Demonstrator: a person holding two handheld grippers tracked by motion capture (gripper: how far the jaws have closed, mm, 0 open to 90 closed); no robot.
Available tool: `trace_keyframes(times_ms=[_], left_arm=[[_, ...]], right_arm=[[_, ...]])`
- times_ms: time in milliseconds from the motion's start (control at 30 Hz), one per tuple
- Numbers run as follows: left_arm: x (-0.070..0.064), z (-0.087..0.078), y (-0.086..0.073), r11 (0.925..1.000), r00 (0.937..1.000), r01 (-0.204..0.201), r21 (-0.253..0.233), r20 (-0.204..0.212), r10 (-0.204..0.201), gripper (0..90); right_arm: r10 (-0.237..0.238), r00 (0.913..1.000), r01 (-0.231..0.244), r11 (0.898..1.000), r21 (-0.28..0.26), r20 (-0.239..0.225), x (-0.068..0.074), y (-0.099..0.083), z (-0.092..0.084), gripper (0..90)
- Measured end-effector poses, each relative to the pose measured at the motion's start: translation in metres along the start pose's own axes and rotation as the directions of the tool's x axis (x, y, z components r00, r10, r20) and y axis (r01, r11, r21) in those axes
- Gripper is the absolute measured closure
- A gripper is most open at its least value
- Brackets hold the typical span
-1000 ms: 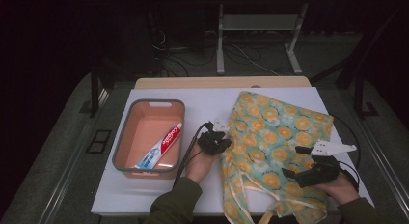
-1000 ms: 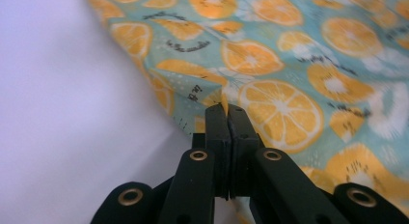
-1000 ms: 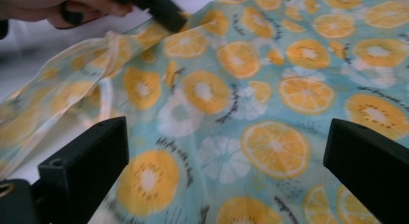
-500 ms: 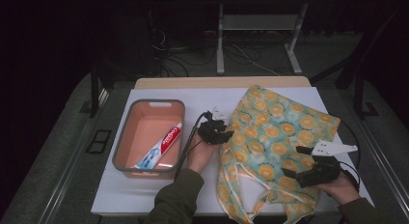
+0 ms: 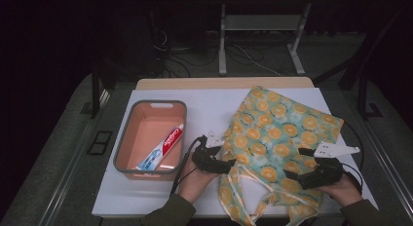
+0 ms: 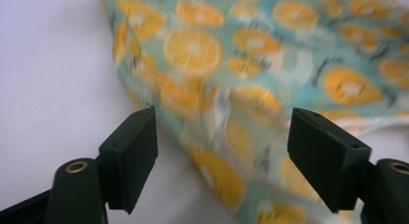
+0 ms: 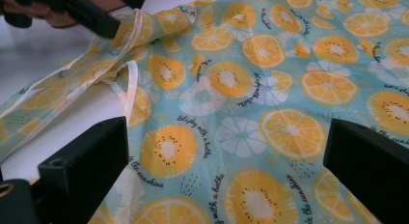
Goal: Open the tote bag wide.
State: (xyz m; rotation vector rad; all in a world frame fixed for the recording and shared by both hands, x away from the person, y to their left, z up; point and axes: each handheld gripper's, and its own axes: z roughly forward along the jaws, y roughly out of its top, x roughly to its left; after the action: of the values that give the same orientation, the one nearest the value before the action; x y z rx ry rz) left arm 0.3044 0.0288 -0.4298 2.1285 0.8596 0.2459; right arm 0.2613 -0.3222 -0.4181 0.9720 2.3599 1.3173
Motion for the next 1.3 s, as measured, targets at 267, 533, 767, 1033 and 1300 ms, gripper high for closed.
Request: trace_keyframes(times_ms=[267, 533, 767, 1033, 1300], left_arm=[[0.005, 0.011, 0.001, 0.9990, 0.9983, -0.033, 0.031, -0.047, 0.034, 87.8], [0.037, 0.029, 0.028, 0.9989, 0.9885, 0.028, -0.036, -0.147, -0.033, 88.4], [0.041, 0.029, 0.030, 0.9964, 0.9884, 0.056, -0.064, -0.137, -0.064, 63.3], [0.015, -0.003, 0.023, 0.9924, 0.9985, 0.001, -0.123, -0.054, -0.007, 32.0], [-0.008, -0.024, 0.004, 0.9873, 0.9899, -0.079, -0.137, 0.106, 0.094, 16.3]], right_arm=[[0.000, 1.0000, 0.000, 1.000, 0.002, -0.002, -0.001, 0.000, 0.000, 1.8], [-0.008, 1.0000, 0.008, 1.000, 0.004, -0.001, 0.001, 0.000, 0.001, 1.8], [-0.005, 1.0000, 0.005, 1.000, 0.007, -0.005, 0.000, 0.000, 0.001, 1.8], [0.004, 0.9992, -0.004, 1.000, 0.006, -0.039, 0.005, 0.003, 0.003, 1.9], [-0.016, 0.9936, 0.018, 1.000, 0.015, -0.112, 0.019, 0.011, 0.011, 5.2]])
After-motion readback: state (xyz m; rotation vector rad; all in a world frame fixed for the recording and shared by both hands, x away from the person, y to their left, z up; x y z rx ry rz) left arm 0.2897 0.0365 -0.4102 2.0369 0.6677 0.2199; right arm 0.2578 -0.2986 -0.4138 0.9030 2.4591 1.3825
